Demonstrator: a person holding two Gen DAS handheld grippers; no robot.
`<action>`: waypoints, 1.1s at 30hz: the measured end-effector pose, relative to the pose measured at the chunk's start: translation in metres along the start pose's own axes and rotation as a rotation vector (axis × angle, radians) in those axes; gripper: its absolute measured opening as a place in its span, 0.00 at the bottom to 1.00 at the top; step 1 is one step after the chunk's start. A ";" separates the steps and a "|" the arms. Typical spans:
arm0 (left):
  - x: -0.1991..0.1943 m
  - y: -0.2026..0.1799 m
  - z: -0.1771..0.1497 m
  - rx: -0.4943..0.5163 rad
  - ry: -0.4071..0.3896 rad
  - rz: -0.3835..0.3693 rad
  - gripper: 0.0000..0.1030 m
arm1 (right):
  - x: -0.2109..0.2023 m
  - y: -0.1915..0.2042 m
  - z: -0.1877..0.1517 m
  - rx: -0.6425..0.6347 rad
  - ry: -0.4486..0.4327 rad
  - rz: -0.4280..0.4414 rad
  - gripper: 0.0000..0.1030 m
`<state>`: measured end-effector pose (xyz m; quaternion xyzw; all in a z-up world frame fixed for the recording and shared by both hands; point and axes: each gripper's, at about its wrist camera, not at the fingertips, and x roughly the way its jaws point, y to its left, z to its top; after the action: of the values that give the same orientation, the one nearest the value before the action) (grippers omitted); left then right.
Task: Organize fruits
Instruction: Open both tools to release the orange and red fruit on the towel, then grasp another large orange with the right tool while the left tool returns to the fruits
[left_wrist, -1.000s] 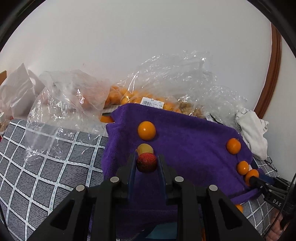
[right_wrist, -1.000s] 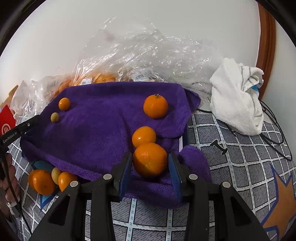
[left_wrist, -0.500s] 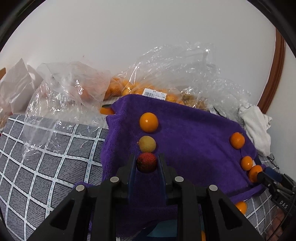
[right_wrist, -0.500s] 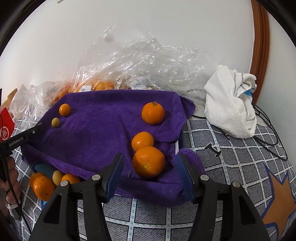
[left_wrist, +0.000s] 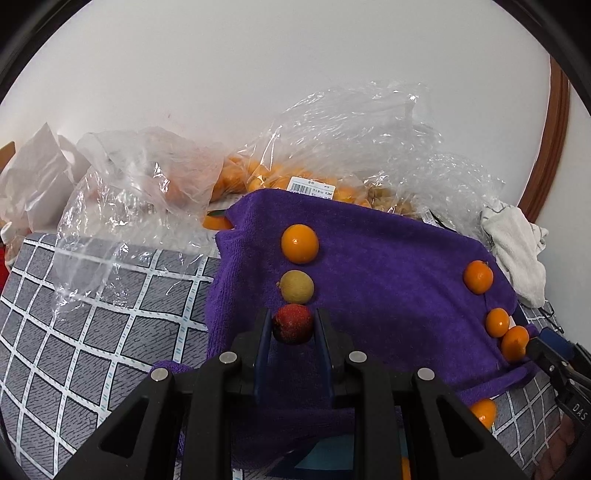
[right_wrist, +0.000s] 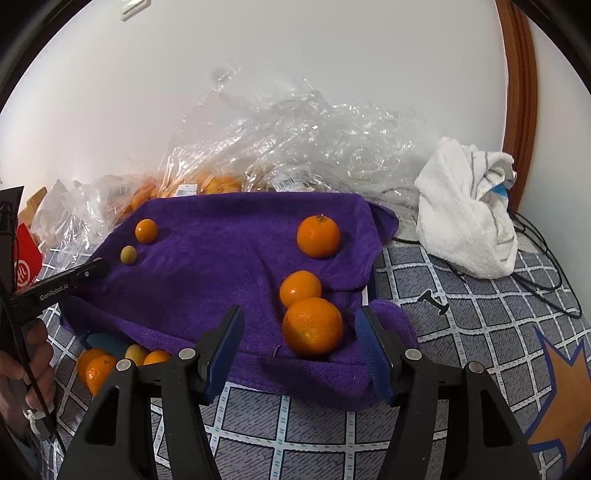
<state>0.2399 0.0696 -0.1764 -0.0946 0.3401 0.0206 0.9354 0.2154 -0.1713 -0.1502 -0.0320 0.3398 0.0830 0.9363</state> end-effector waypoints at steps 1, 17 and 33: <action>0.000 -0.001 0.000 0.004 0.000 0.002 0.25 | -0.002 0.002 0.000 -0.010 -0.010 0.006 0.60; -0.021 0.020 0.005 -0.093 -0.074 -0.075 0.34 | -0.020 0.038 -0.019 0.010 0.124 0.171 0.45; -0.035 0.027 0.008 -0.119 -0.113 -0.107 0.34 | 0.014 0.061 -0.024 0.034 0.237 0.207 0.46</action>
<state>0.2156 0.0983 -0.1520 -0.1670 0.2797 -0.0040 0.9455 0.2002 -0.1127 -0.1783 0.0093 0.4509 0.1691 0.8764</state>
